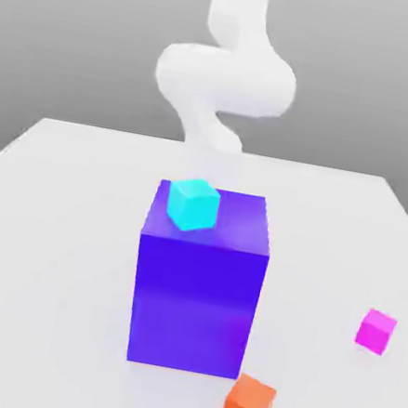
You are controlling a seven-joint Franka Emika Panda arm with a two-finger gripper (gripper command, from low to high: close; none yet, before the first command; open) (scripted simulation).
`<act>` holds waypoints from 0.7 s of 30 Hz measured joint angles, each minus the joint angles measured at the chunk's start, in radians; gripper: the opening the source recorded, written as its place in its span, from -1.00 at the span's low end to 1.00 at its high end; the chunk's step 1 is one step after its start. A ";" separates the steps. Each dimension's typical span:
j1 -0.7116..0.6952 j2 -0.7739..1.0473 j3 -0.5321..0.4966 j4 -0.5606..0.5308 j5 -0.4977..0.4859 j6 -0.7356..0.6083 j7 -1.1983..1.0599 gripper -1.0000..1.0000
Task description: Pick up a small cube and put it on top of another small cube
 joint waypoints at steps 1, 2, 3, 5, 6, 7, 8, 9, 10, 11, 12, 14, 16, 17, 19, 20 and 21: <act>0.022 0.039 0.016 -0.018 0.007 0.023 -0.009 0.00; 0.044 0.077 0.032 -0.035 0.012 0.044 -0.018 0.00; 0.064 0.113 0.048 -0.051 0.018 0.065 -0.025 0.00; 0.105 0.185 0.082 -0.084 0.026 0.107 -0.040 0.00; 0.124 0.221 0.100 -0.100 0.030 0.128 -0.046 0.00; 0.144 0.257 0.118 -0.116 0.032 0.148 -0.052 0.00; 0.163 0.292 0.137 -0.133 0.034 0.169 -0.057 0.00; 0.182 0.328 0.156 -0.149 0.035 0.190 -0.061 0.00; 0.201 0.364 0.175 -0.165 0.035 0.210 -0.065 0.00; 0.219 0.399 0.195 -0.181 0.033 0.231 -0.068 0.00; 0.237 0.435 0.216 -0.198 0.030 0.252 -0.070 0.00; 0.270 0.508 0.258 -0.230 0.019 0.293 -0.070 0.00; 0.302 0.582 0.298 -0.263 -0.002 0.335 -0.062 0.00; 0.321 0.619 0.317 -0.279 -0.018 0.356 -0.055 0.00; 0.376 0.696 0.345 -0.311 -0.061 0.397 -0.032 0.00; 0.399 0.734 0.353 -0.327 -0.088 0.417 -0.016 0.00; 0.427 0.773 0.356 -0.343 -0.119 0.437 0.001 0.00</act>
